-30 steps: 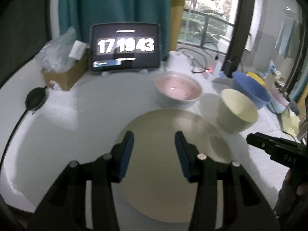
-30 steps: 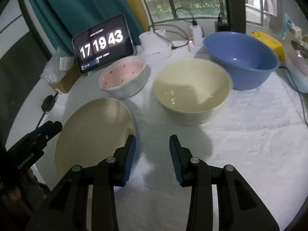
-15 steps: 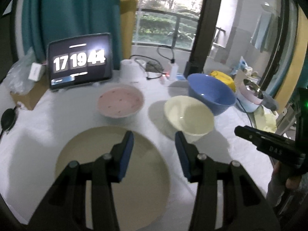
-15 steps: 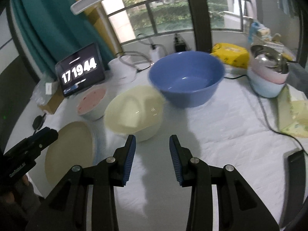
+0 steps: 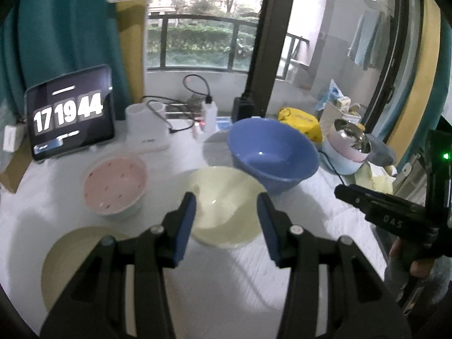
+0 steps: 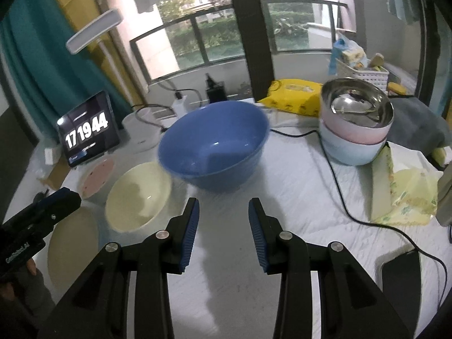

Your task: Organize plates and bowls

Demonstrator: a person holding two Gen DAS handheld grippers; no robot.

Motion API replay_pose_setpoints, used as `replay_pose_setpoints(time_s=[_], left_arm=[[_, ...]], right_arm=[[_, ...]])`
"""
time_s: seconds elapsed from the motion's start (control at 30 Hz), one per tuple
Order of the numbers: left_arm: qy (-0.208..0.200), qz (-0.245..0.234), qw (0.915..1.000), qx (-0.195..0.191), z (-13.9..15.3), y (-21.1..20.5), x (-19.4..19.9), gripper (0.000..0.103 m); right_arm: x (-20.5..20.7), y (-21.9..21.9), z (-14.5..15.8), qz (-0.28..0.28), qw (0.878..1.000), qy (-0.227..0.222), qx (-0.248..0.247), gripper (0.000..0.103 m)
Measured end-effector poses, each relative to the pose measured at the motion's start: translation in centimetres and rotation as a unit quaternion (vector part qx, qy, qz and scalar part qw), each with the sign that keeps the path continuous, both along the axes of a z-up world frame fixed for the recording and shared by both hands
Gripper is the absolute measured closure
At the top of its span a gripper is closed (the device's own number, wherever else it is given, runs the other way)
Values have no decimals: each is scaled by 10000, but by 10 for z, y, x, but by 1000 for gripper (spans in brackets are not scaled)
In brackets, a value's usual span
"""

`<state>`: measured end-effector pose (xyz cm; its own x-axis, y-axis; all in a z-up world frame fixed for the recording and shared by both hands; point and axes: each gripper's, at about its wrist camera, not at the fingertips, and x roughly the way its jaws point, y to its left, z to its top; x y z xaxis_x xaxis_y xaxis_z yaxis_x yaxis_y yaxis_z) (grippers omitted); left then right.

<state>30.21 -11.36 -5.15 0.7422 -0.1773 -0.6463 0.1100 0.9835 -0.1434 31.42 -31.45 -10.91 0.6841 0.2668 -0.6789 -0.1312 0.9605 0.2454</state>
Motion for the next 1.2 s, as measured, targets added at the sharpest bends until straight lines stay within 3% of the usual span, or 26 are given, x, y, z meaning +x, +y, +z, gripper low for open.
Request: replay_pose_setpoints(time_s=[0.4, 0.87, 1.0, 1.03, 1.1, 1.2], left_arm=[[-118, -180, 9997, 127, -16, -33, 66, 57], [473, -215, 9984, 227, -51, -48, 108, 57], [364, -298, 9984, 318, -54, -54, 107, 58], [366, -335, 9982, 334, -54, -57, 107, 63], [373, -408, 9978, 376, -55, -61, 109, 72], [354, -413, 9973, 502, -57, -66, 108, 77]], right_arm=[[56, -18, -15, -335, 9991, 50, 255, 65], [84, -18, -49, -373, 9982, 350, 306, 65], [84, -23, -55, -404, 9977, 391, 373, 82], [84, -23, -56, -388, 9978, 389, 375, 85], [81, -23, -57, -374, 9980, 352, 379, 88], [79, -26, -55, -424, 9978, 313, 401, 89]])
